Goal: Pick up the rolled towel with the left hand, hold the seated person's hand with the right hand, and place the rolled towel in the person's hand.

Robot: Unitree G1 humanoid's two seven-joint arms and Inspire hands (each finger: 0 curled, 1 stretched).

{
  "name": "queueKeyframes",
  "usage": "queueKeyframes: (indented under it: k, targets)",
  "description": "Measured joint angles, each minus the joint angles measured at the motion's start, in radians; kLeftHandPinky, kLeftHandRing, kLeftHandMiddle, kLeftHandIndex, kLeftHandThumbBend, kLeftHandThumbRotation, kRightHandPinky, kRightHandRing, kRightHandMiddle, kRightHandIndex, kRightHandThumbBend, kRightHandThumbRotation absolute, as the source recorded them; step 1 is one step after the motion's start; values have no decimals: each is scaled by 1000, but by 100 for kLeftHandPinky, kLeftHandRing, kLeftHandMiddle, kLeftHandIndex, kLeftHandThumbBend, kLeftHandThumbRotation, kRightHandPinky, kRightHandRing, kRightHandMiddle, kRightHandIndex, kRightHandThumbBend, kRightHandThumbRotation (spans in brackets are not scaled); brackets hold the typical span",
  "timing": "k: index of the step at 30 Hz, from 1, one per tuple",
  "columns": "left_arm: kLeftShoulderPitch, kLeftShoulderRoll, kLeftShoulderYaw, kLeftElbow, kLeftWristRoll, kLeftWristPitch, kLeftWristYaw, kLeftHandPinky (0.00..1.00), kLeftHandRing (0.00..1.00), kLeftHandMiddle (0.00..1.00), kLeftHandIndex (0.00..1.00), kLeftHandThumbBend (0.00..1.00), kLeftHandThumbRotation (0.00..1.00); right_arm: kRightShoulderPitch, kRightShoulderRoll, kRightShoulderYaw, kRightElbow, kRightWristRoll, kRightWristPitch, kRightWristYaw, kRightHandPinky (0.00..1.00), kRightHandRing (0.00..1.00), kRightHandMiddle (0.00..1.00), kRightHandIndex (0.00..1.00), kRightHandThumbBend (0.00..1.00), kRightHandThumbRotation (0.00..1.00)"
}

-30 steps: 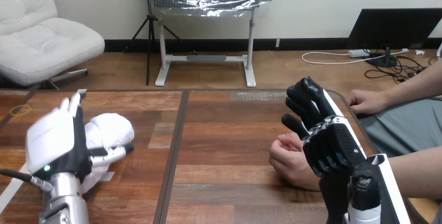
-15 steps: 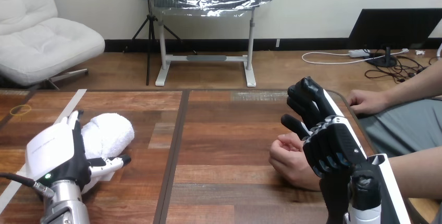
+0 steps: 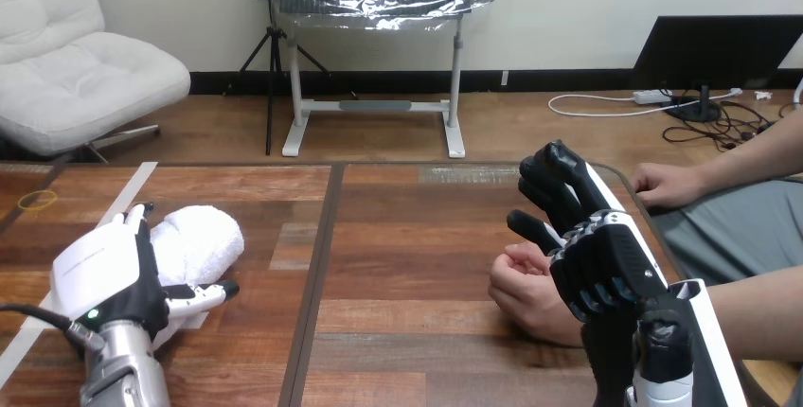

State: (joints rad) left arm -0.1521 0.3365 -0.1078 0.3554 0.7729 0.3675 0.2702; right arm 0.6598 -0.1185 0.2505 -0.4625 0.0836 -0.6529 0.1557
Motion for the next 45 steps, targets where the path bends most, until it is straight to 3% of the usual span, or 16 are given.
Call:
queueKeyframes:
  k: [45]
  targets:
    - [-133,9,-26,216,-30,41,49,97,96,97,95,93,40,-3,0,-2,3,22,-27,3,83,92,91,91,74,100]
